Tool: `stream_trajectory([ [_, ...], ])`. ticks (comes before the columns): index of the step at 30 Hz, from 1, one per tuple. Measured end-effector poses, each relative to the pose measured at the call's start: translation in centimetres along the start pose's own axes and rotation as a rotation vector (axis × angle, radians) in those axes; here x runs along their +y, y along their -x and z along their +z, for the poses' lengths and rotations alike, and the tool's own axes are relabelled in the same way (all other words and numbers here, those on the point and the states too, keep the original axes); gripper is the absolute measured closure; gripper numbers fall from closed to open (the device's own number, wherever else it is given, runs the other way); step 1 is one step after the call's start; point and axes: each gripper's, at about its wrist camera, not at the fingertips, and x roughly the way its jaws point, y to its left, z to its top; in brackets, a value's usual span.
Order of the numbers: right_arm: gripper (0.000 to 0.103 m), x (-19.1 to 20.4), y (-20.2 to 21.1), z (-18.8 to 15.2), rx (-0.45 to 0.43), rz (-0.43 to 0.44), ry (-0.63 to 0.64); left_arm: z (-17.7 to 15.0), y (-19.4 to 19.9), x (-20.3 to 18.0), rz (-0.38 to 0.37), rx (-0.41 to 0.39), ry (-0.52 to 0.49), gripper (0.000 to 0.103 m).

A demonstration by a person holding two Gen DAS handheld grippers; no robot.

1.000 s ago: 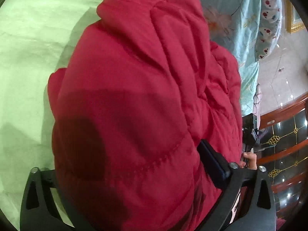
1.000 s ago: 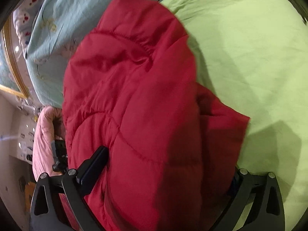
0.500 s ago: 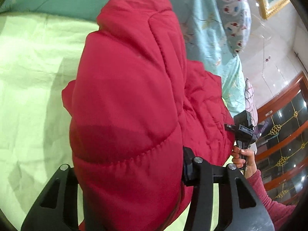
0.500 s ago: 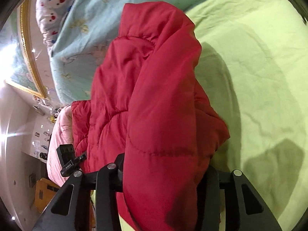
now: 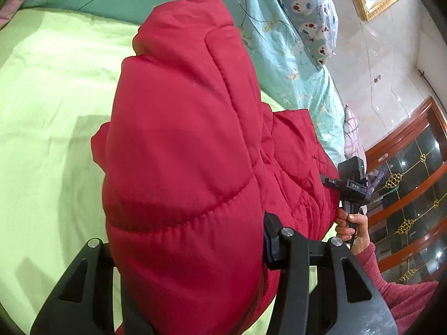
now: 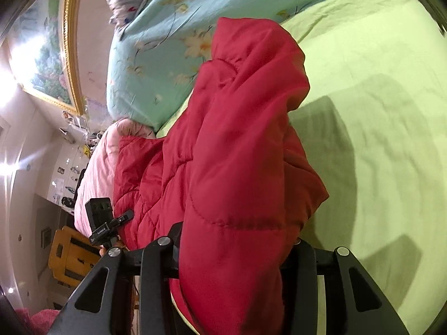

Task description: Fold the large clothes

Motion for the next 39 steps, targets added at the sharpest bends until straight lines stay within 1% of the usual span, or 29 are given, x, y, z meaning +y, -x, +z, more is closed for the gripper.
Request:
stream_trajectory([
  [3,0.061,0.1,0.9,-2.5,0.000,-0.001,0.002,-2.0,1.1,-0.3,-0.002,-0.002,-0.009,0.056],
  [7,0.061,-0.2,1.6,-5.1,-0.023,0.008,-0.019,-3.5,1.1,-0.4,-0.003,-0.003,-0.018,0.056],
  [11,0.059,-1.6,1.4,-6.5,-0.050,0.025,-0.065,-4.3,0.3,1.9,-0.009,0.010,0.029,0.053],
  [13,0.059,-2.7,1.3,-6.9,-0.063,0.044,-0.105,-4.5,-0.3,3.2,-0.007,0.022,0.067,0.049],
  [15,0.057,-3.4,1.0,-7.2,-0.072,0.038,-0.129,-4.7,-1.2,4.3,-0.010,0.034,0.107,0.043],
  [16,0.053,-3.7,0.8,-7.3,-0.074,0.039,-0.138,-5.0,-1.3,4.9,-0.009,0.036,0.120,0.040],
  [18,0.046,-4.2,0.5,-7.5,-0.077,0.022,-0.141,-5.3,-1.4,5.6,-0.005,0.033,0.136,0.026],
  [20,0.040,-4.6,0.2,-7.5,-0.080,0.012,-0.141,-5.4,-1.7,5.9,0.023,0.031,0.156,0.016],
  [22,0.033,-4.9,0.0,-7.7,-0.082,0.014,-0.151,-5.6,-1.6,5.9,0.028,0.025,0.169,0.015],
  [23,0.030,-5.1,0.0,-7.7,-0.083,0.011,-0.159,-5.6,-1.5,5.8,0.036,0.024,0.175,0.012],
  [25,0.029,-5.2,0.2,-8.1,-0.088,0.005,-0.161,-5.9,-1.2,5.9,0.050,0.022,0.177,0.012],
  [30,0.026,-4.9,1.2,-8.5,-0.100,-0.023,-0.167,-6.5,0.5,5.8,0.092,0.030,0.184,0.012],
  [35,0.023,-4.5,2.6,-9.0,-0.119,-0.074,-0.169,-7.3,3.1,5.0,0.170,0.010,0.152,0.012],
  [39,0.023,-3.9,4.5,-9.6,-0.152,-0.148,-0.161,-8.2,5.7,4.4,0.309,-0.057,0.146,0.012],
])
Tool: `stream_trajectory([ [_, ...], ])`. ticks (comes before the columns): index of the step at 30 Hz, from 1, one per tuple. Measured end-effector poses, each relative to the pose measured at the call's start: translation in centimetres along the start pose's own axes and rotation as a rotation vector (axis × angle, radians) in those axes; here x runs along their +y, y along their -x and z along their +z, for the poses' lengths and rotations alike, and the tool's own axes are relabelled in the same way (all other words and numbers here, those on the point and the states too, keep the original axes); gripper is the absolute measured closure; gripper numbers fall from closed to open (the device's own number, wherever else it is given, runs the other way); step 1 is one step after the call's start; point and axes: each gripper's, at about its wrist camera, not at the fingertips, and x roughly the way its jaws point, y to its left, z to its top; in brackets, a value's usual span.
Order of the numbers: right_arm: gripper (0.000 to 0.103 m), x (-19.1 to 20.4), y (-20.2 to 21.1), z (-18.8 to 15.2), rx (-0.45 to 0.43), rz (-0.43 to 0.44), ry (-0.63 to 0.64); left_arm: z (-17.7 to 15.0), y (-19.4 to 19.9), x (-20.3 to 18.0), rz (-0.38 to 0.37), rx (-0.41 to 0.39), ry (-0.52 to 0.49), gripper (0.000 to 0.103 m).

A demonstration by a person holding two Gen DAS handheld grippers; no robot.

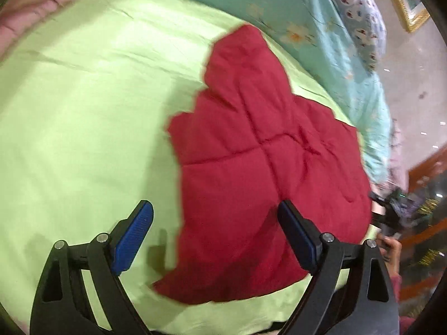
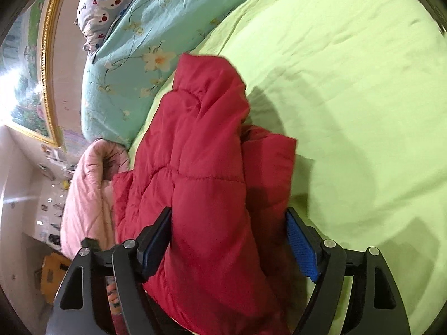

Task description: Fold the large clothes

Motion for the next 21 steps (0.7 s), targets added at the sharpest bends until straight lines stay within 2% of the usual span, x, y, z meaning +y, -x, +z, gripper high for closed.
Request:
stream_trajectory([
  [2,0.022,0.3,1.2,-0.4,-0.030,-0.033,0.014,-0.5,1.3,0.2,0.041,-0.040,0.004,0.012],
  [6,0.019,1.3,3.5,-1.2,-0.091,-0.094,0.059,-1.6,3.2,0.0,0.065,-0.093,-0.006,0.012],
  [12,0.019,5.1,5.1,-3.0,-0.163,-0.151,0.193,-2.0,4.1,-4.9,0.068,-0.152,-0.119,0.012],
  [16,0.023,10.1,4.5,-4.8,-0.204,-0.173,0.369,-2.5,2.7,-8.7,0.023,-0.143,-0.199,0.012],
  [19,0.033,13.5,2.0,-6.1,-0.169,-0.168,0.467,-3.1,1.1,-11.3,-0.011,-0.135,-0.236,0.012],
  [21,0.035,15.2,-0.2,-6.8,-0.146,-0.182,0.523,-3.3,-0.5,-13.4,0.006,-0.138,-0.281,0.012],
])
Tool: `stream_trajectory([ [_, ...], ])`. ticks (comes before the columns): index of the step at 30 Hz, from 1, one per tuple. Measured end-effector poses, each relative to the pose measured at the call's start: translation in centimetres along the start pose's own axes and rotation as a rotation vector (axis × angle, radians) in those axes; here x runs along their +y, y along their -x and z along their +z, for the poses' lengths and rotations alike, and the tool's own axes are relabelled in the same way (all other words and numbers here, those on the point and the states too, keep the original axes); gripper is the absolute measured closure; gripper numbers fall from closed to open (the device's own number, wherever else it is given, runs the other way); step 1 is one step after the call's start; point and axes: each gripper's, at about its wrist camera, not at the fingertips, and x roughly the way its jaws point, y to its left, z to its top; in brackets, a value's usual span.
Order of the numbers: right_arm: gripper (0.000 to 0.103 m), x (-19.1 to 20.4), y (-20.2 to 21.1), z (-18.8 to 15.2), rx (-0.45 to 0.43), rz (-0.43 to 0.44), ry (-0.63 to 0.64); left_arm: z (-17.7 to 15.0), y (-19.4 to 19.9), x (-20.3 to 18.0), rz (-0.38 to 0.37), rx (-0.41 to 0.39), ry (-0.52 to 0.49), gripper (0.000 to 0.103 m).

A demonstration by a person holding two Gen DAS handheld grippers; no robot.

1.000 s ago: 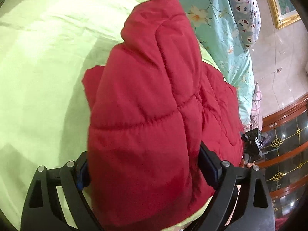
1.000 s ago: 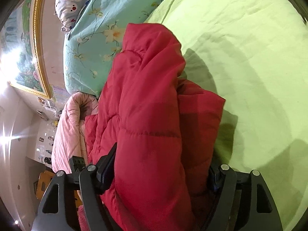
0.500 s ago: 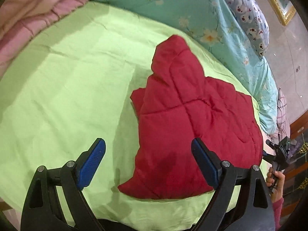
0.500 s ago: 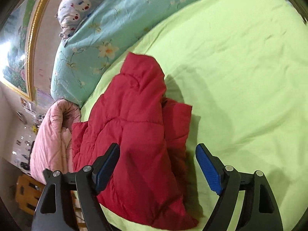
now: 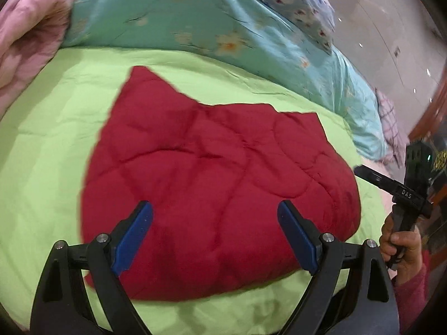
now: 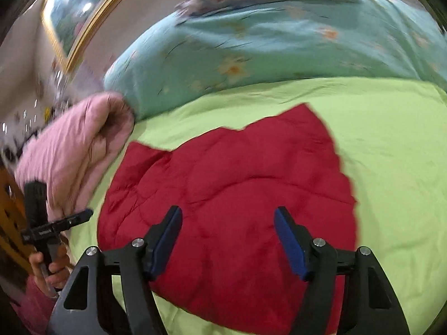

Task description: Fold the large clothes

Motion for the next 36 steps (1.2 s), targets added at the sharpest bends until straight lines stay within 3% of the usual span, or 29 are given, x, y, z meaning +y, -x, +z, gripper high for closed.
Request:
stream_trajectory([
  [4,0.055,2.8,-4.2,0.5,0.055,0.023,0.061,1.0,-2.7,-2.3,0.081,-0.002,-0.088,0.012],
  [10,0.060,3.4,-9.3,1.4,0.127,-0.043,0.116,1.9,-7.4,-1.2,0.131,0.054,-0.067,0.012],
  [14,0.063,0.7,-11.6,1.6,0.151,-0.109,0.034,2.6,-9.7,-1.0,0.149,0.041,-0.077,0.012],
  [18,0.066,-2.9,-12.6,1.9,0.130,-0.114,-0.089,4.4,-12.0,-0.3,0.131,0.056,-0.063,0.012],
  [22,0.101,-6.6,-13.1,1.8,0.098,-0.134,-0.204,5.6,-14.4,0.5,0.134,0.081,-0.044,0.012],
  [25,0.103,-8.9,-13.4,1.5,0.088,-0.087,-0.288,5.6,-15.5,0.6,0.151,0.087,-0.044,0.012],
  [30,0.103,-8.5,-13.6,1.3,0.083,-0.121,-0.256,5.5,-15.9,0.7,0.154,0.102,-0.034,0.011],
  [34,0.103,-8.7,-13.5,1.8,0.097,-0.095,-0.280,5.6,-14.6,0.4,0.161,0.126,-0.018,0.011],
  [36,0.096,-8.3,-12.3,2.0,0.093,-0.099,-0.276,5.4,-13.1,0.1,0.166,0.112,-0.012,0.011],
])
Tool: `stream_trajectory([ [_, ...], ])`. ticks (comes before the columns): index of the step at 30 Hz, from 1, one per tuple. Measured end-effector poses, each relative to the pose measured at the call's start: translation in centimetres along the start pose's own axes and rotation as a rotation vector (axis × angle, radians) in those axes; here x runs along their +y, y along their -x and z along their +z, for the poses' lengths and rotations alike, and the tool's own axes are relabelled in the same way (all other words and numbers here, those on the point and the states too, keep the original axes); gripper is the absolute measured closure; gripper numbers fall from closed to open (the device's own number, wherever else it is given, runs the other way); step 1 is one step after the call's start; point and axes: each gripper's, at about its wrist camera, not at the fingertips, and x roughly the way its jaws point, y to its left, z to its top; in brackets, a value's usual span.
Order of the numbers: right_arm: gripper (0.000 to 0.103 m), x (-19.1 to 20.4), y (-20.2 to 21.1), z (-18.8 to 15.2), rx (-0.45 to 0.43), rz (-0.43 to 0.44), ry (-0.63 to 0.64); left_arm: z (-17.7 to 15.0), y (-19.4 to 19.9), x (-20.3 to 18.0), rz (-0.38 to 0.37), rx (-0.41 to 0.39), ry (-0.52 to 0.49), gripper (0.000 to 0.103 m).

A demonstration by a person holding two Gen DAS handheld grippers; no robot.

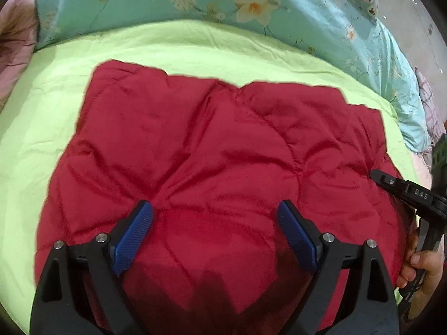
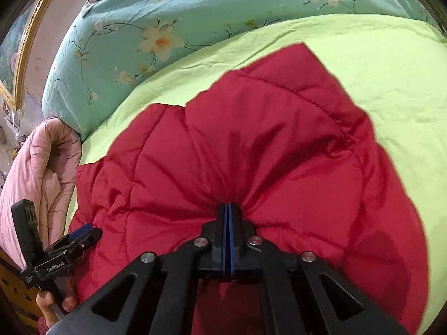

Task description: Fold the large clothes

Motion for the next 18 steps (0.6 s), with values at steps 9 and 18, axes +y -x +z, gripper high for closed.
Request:
stream_trajectory([
  [9,0.030,2.9,9.6,-4.6,-0.121,-0.025,0.185,-6.0,7.3,-0.4,0.081,-0.036,-0.010,0.011],
  [18,0.032,0.9,8.0,-7.5,-0.057,-0.112,0.207,-9.0,6.0,-0.6,0.190,-0.015,-0.058,0.008],
])
